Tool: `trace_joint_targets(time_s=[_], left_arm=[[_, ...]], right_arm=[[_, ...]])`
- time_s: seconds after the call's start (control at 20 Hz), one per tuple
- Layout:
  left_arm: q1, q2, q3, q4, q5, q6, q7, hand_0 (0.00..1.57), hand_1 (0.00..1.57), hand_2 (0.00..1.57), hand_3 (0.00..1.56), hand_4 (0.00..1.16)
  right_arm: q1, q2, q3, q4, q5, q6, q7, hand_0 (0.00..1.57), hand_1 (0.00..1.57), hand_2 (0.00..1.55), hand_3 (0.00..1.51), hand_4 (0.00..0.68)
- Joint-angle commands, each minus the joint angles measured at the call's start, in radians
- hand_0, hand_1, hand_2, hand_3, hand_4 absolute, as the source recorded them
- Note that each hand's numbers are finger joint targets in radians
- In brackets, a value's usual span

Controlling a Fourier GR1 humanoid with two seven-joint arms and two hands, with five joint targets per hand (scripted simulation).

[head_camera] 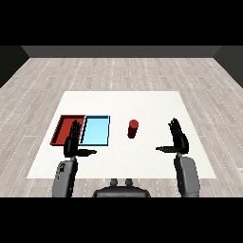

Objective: Pick the red can and put it in the red box

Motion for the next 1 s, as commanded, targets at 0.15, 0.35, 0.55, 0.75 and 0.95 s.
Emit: trace_joint_targets(time_s=[0.15, 0.35, 0.55, 0.75, 0.95], left_arm=[[-0.050, -0.025, 0.008, 0.040, 0.008, 0.006, -0.070, 0.00, 0.00, 0.00, 0.00, 0.00], [-0.015, 0.026, 0.051, 0.039, 0.065, -0.071, -0.080, 0.00, 0.00, 0.00, 0.00, 0.00], [0.062, -0.017, 0.002, 0.035, 0.010, -0.054, -0.166, 0.00, 0.00, 0.00, 0.00, 0.00], [0.067, -0.051, -0.032, -0.079, 0.012, -0.008, -0.067, 0.00, 0.00, 0.00, 0.00, 0.00], [0.016, -0.031, -0.001, -0.036, 0.042, -0.026, -0.050, 0.00, 0.00, 0.00, 0.00, 0.00]], right_arm=[[-0.072, -0.019, -0.045, 0.102, -0.019, 0.031, -0.074, 0.00, 0.00, 0.00, 0.00, 0.000], [-0.022, 0.014, -0.006, 0.121, 0.028, 0.041, -0.147, 0.00, 0.00, 0.00, 0.00, 0.000], [-0.052, -0.008, -0.035, 0.111, -0.017, 0.052, -0.085, 0.00, 0.00, 0.00, 0.00, 0.000], [-0.056, 0.009, -0.006, 0.179, 0.018, 0.063, -0.129, 0.00, 0.00, 0.00, 0.00, 0.000], [-0.129, 0.031, 0.020, 0.200, 0.047, 0.004, -0.073, 0.00, 0.00, 0.00, 0.00, 0.000]])
